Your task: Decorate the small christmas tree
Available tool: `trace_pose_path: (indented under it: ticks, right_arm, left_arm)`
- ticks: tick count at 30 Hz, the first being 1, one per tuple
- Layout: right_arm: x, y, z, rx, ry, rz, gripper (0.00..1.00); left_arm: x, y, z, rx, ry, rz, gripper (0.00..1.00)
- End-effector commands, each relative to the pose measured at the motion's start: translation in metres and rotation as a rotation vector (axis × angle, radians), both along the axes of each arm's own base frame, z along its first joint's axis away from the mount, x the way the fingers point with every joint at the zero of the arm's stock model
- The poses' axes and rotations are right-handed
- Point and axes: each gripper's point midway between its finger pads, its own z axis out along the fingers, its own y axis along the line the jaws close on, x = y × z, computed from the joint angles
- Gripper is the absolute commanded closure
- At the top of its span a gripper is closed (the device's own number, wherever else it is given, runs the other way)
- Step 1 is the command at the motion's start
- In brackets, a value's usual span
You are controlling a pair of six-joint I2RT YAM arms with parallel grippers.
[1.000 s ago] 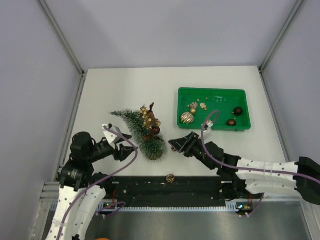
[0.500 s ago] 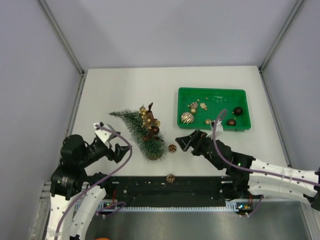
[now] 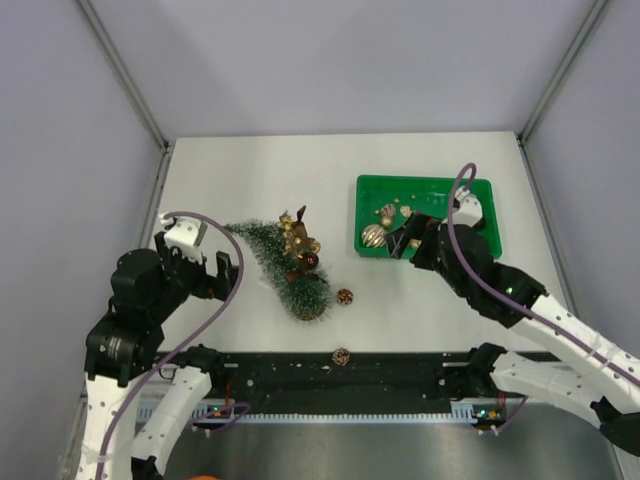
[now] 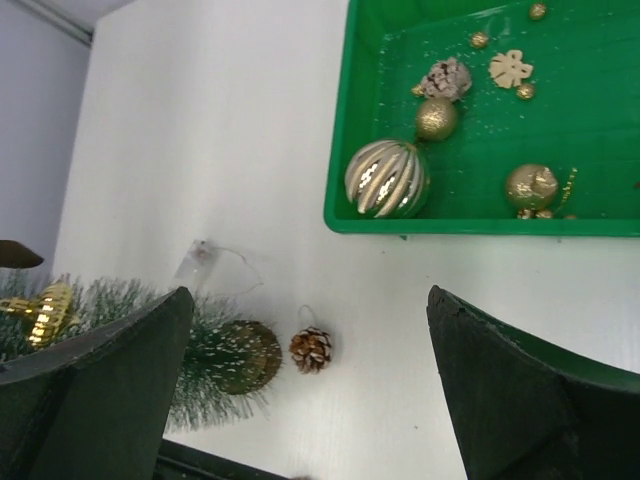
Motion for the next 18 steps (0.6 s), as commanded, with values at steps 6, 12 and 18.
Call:
trace_pose_path:
  ticks: [6, 12, 18]
  right_arm:
    - [0.015, -0.042, -0.010, -0.168, 0.161, 0.003, 0.01]
    - [0.015, -0.064, 0.006, -0.221, 0.145, -0.067, 0.01]
    - [0.011, -0.072, 0.021, -0.258, 0.143, -0.074, 0.01]
  left_arm:
    - [0.043, 0.062, -0.017, 0.098, 0.096, 0.422, 0.01]
    - [0.065, 0.089, -0.036, 0.095, 0.263, 0.548, 0.04]
    - [0.085, 0.121, -0.051, -0.016, 0.351, 0.577, 0.08]
